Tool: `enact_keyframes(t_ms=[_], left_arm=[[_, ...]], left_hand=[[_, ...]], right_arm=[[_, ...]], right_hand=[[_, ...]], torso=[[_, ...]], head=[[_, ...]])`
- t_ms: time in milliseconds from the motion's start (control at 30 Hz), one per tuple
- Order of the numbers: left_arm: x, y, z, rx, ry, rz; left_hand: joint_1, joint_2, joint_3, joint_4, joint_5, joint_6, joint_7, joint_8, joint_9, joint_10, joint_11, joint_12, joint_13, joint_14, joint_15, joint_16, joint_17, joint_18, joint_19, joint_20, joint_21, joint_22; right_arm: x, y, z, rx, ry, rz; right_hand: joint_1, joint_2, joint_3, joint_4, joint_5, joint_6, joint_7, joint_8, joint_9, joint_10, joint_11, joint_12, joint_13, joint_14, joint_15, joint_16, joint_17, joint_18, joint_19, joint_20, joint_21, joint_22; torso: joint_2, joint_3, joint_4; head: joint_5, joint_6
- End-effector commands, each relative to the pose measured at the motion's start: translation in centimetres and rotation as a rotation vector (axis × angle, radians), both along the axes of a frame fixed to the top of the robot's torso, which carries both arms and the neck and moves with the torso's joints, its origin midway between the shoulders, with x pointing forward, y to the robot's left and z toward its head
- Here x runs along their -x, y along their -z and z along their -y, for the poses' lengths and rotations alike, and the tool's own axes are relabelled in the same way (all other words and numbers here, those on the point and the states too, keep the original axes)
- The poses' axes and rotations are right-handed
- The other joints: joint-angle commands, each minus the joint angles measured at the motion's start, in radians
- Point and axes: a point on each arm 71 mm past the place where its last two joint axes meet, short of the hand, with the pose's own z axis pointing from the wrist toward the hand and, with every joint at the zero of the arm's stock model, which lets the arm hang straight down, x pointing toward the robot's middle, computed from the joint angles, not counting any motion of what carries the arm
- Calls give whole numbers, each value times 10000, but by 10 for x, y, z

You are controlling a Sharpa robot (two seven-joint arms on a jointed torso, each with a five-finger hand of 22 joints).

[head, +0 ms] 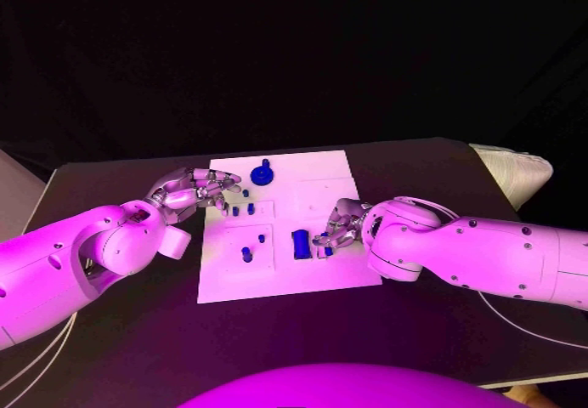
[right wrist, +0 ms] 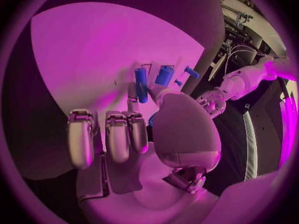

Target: Assemble the parts on the task board

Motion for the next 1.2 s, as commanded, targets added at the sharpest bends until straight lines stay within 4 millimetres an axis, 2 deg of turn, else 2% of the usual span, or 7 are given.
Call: enact_keyframes(t_ms=[33, 533, 800, 1100, 1200], left_arm=[[1, 0, 3, 61, 223, 28], [1, 0, 3, 32, 256, 32], [0, 0, 4, 38, 292, 31], [0, 0, 4, 31, 294, 20], [0, 0, 4, 30, 296, 17]], left_hand=[[45, 46, 57, -12, 45, -46, -12, 50, 11, -43, -5, 31, -8, -66, 25, -57, -9, 64, 25, 2, -47, -15], [45, 46, 57, -12, 45, -46, -12, 50, 11, -43, -5, 31, -8, -66, 25, -57, -9, 64, 25, 2, -47, -15], [45, 46, 57, -12, 45, -46, -12, 50, 11, -43, -5, 31, -8, -66, 25, -57, -9, 64, 25, 2, -47, -15], [45, 46, 57, -12, 45, -46, -12, 50, 11, -43, -5, 31, -8, -66, 25, -57, -9, 64, 25, 2, -47, -15], [45, 46, 57, -12, 45, -46, -12, 50, 11, -43, -5, 31, -8, -66, 25, -57, -9, 64, 25, 2, -47, -15]], right_arm=[[1, 2, -3, 241, -244, -291], [2, 3, -6, 219, -276, -300], [1, 3, -8, 132, -225, -218], [0, 4, -8, 112, -182, -227], [1, 4, -8, 110, -184, -235]], right_hand=[[-135, 13, -66, -4, -97, 96, -13, 12, -23, 1065, -12, 47, 2635, 1024, -46, 42, 2635, -68, 916, -59, 17, 2424], [-268, 46, -143, -14, -334, 143, -31, 54, -57, 1065, -24, 47, 2635, 1024, -52, 42, 2635, -74, 922, -59, 50, 2432], [-291, 58, -156, -10, -380, 150, -33, 62, -64, 1065, -27, 47, 2635, 1024, -55, 42, 2635, -74, 922, -61, 50, 2432], [-894, 189, -435, 18, -463, 172, -43, 118, -136, 1065, -35, 47, 2635, 1024, -62, 42, 2635, -78, 926, -68, 73, 2437], [-1066, 145, -616, 13, -497, 169, -50, 143, -158, 1065, -41, 47, 2635, 1024, -67, 42, 2635, -77, 925, -72, 70, 2436]], torso=[[5, -1, 7], [2, -2, 5], [4, 1, 8], [1, 2, 0], [4, 2, 0]], head=[[4, -14], [12, -55], [36, -31], [76, -52], [77, -54]])
